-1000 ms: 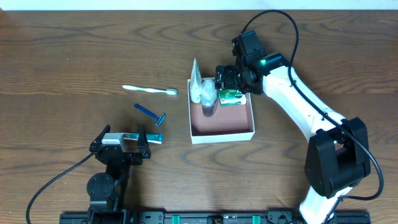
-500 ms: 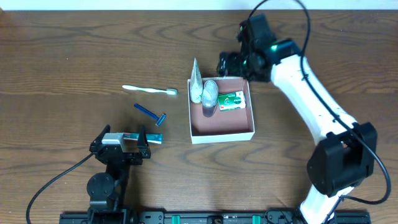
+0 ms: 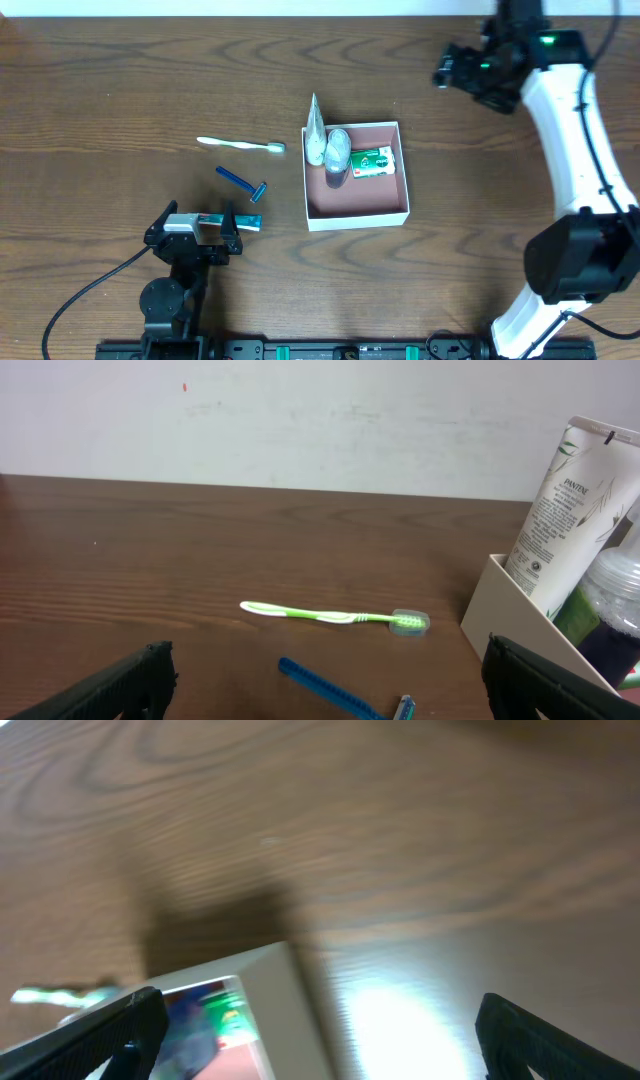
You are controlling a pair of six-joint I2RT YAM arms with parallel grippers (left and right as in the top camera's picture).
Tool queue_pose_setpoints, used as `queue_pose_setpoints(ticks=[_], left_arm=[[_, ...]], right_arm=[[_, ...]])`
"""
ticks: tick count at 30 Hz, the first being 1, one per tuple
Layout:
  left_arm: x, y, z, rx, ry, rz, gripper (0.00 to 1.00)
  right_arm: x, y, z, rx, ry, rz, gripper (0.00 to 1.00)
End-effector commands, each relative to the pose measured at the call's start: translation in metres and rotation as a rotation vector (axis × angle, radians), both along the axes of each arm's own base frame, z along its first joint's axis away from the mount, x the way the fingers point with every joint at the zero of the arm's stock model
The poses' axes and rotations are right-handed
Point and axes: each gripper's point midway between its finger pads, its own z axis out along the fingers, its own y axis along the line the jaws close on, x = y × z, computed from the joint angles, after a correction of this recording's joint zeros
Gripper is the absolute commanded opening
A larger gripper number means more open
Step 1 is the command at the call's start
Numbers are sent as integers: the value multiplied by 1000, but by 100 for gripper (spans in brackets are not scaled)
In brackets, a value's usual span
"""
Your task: Pack container
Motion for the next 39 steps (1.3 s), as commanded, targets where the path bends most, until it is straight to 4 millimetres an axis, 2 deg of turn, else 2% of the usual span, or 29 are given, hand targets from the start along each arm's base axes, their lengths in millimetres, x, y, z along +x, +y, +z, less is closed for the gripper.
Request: queue_pose_setpoints(ticks=[1, 3, 6, 8, 14, 27, 39], left_arm=[[-1, -3, -16, 5, 49, -17, 98], [-1, -3, -16, 5, 49, -17, 98], [-1, -3, -16, 5, 49, -17, 98], [-1, -3, -16, 5, 49, -17, 98], [-1, -3, -16, 5, 49, -17, 98], [-1, -3, -16, 5, 49, -17, 98], [-1, -3, -16, 5, 49, -17, 98]], right_arm=[[-6, -39, 6, -63, 7, -79, 99], [-15, -65, 2, -117, 46, -136, 99], [-24, -87, 0, -203, 81, -169, 99], [-27, -94, -1, -266, 91, -126, 99], [-26, -95, 0, -344, 85, 10, 99], [-50, -97, -5, -348, 184, 20, 99], [-50, -96, -5, -348, 183, 21, 99]])
